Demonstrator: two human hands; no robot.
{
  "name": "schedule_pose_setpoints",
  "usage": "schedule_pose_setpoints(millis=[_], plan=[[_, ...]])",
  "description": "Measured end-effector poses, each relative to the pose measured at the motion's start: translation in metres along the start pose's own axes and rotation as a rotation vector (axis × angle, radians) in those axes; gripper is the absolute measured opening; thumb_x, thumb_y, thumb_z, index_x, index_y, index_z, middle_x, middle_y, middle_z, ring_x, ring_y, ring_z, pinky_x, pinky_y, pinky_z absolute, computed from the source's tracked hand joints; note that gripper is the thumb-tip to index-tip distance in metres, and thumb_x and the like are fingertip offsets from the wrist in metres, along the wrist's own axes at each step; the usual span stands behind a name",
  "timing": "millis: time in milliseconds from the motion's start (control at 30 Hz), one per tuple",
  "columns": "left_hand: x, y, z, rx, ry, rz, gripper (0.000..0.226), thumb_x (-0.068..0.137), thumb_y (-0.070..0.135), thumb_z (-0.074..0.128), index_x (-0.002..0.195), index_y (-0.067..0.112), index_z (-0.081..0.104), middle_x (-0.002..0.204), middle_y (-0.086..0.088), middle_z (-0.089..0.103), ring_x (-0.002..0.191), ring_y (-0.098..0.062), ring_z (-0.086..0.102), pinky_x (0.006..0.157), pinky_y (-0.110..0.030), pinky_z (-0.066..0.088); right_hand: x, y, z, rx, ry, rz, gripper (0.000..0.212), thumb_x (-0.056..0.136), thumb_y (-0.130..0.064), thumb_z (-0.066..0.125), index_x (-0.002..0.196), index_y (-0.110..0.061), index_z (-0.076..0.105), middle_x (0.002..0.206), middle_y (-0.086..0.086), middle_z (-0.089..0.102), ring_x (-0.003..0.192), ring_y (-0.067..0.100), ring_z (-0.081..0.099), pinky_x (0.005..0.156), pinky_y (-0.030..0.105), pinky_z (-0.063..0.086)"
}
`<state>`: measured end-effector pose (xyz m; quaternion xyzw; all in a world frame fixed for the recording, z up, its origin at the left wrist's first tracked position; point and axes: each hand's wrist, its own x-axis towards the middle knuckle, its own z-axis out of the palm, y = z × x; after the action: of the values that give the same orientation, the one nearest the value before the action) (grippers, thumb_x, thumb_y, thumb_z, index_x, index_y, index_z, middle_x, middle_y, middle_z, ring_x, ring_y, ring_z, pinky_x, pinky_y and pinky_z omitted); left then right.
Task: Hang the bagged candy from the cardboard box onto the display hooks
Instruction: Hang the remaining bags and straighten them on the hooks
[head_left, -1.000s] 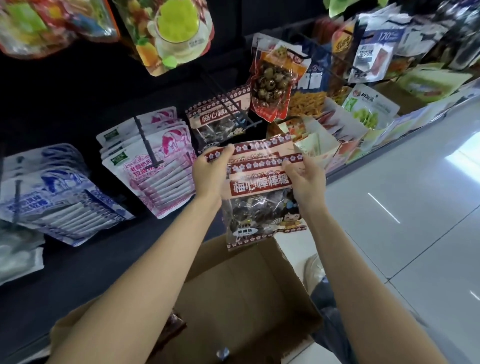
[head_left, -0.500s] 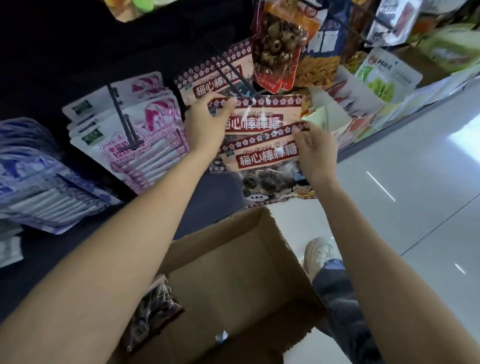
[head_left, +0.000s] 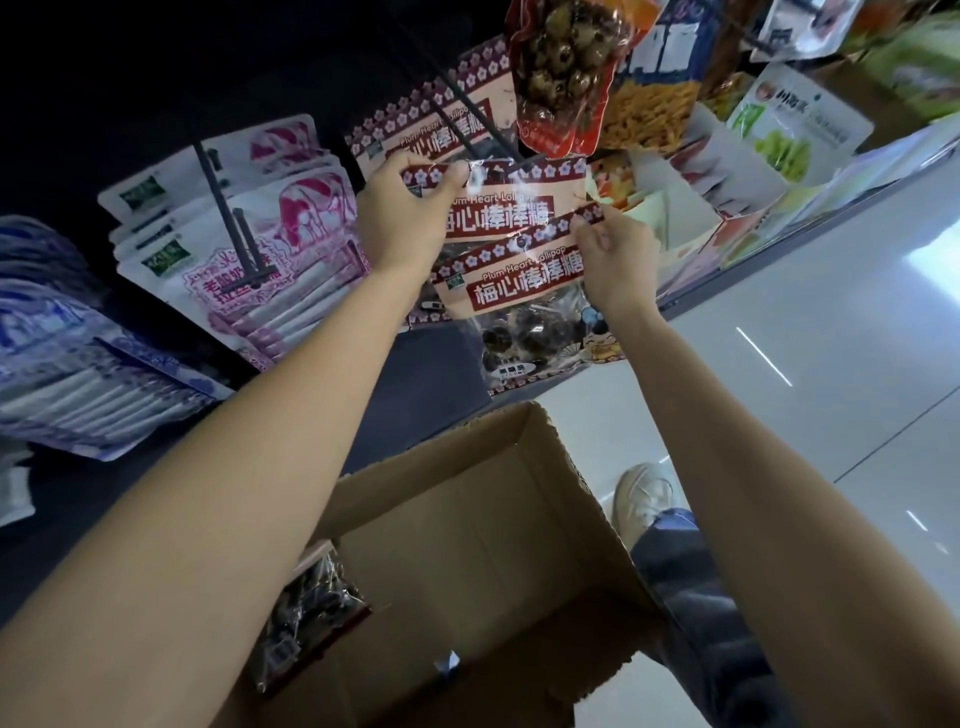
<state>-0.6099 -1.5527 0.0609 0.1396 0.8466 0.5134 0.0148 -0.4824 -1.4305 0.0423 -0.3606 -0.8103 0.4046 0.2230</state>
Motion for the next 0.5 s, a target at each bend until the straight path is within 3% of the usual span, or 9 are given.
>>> schedule_pose_setpoints(millis=[167,233,300,367,500], plan=[[0.013,-0.004,0.008,0.025,0.137,0.006,0.032,0.089,0.043,0.061,0.105,0.016,0.063,0.099,0.012,0.059,0.085,0.0,0.048,0.058,-0.005,0.029,-0.01,-0.005,-0.002,-0.053,0.147,-0.033,0.02,0.101,-0.023,0.044,0.086,-0.015,0.054,0.084,-0.005,0.062,0.066,0.003,0.055,0.058,0.013,0.041],[0.019,-0.007,0.013,-0.035,0.235,0.0,0.028,0.091,0.038,0.06,0.102,0.013,0.062,0.096,0.009,0.063,0.082,-0.002,0.05,0.058,-0.011,0.032,-0.023,-0.005,-0.004,-0.052,0.201,-0.067,0.022,0.1,-0.025,0.046,0.088,-0.011,0.059,0.087,-0.003,0.065,0.074,0.008,0.058,0.06,0.017,0.039],[0.028,-0.008,0.015,-0.045,0.293,-0.026,0.026,0.091,0.037,0.059,0.099,0.013,0.061,0.091,0.009,0.063,0.08,-0.006,0.054,0.065,-0.021,0.038,-0.035,-0.005,-0.007,-0.067,0.198,-0.087,0.023,0.099,-0.025,0.048,0.093,-0.008,0.063,0.089,-0.005,0.064,0.077,0.007,0.057,0.058,0.011,0.036],[0.038,-0.004,0.014,0.091,0.291,-0.052,0.028,0.092,0.042,0.057,0.1,0.015,0.06,0.092,0.007,0.065,0.081,-0.011,0.058,0.064,-0.027,0.04,-0.04,-0.006,-0.014,-0.034,0.194,-0.064,0.022,0.099,-0.026,0.049,0.095,-0.01,0.064,0.09,-0.008,0.063,0.078,0.004,0.059,0.06,0.007,0.04],[0.046,0.004,0.007,0.382,0.214,0.107,0.018,0.093,0.031,0.055,0.106,0.017,0.055,0.105,0.004,0.064,0.096,-0.014,0.06,0.068,-0.026,0.04,-0.04,-0.009,-0.028,0.105,0.141,-0.057,0.017,0.098,-0.027,0.051,0.095,-0.017,0.064,0.087,-0.01,0.068,0.081,0.005,0.067,0.07,0.018,0.054]])
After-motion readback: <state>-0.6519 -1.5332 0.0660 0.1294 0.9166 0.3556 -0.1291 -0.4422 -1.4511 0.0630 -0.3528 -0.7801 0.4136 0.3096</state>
